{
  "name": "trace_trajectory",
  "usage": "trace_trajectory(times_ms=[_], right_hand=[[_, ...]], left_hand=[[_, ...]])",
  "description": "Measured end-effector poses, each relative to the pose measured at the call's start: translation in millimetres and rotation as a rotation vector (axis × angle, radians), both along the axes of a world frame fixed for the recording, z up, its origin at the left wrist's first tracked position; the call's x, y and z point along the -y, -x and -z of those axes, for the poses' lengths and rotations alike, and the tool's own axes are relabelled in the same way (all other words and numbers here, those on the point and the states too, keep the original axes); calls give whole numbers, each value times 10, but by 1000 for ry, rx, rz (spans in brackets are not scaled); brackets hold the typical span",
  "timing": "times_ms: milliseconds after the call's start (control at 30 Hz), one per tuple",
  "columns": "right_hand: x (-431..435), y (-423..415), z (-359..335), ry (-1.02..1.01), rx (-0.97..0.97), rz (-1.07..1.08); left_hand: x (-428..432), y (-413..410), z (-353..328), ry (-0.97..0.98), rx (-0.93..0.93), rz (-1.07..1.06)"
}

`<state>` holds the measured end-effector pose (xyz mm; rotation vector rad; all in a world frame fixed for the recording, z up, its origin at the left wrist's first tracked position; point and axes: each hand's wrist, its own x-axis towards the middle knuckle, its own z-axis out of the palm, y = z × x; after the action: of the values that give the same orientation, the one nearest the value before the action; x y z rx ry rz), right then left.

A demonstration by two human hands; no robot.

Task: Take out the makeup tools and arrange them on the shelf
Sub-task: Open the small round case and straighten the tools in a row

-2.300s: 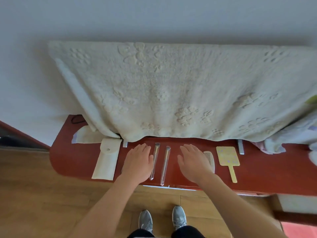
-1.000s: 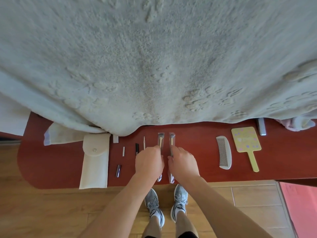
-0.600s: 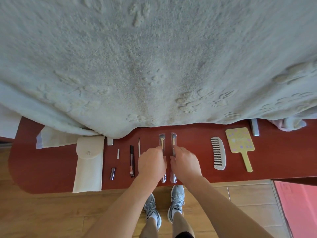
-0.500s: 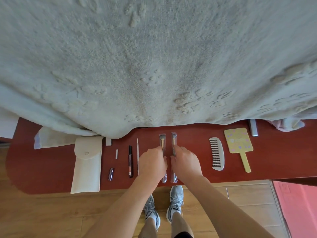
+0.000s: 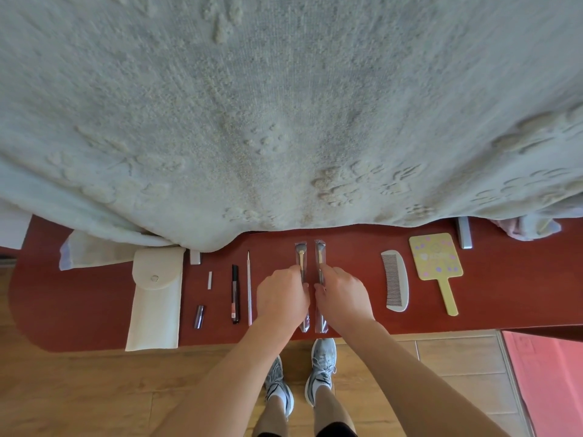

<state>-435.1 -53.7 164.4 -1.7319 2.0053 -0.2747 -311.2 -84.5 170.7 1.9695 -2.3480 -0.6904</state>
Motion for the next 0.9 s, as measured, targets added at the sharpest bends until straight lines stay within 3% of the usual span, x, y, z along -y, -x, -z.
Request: trace_trajectory(times_ms=[900], right_hand=[[75,-160,-131,76,-7,-18]], left_hand=[[9,-315,-182,32,-14,-58]])
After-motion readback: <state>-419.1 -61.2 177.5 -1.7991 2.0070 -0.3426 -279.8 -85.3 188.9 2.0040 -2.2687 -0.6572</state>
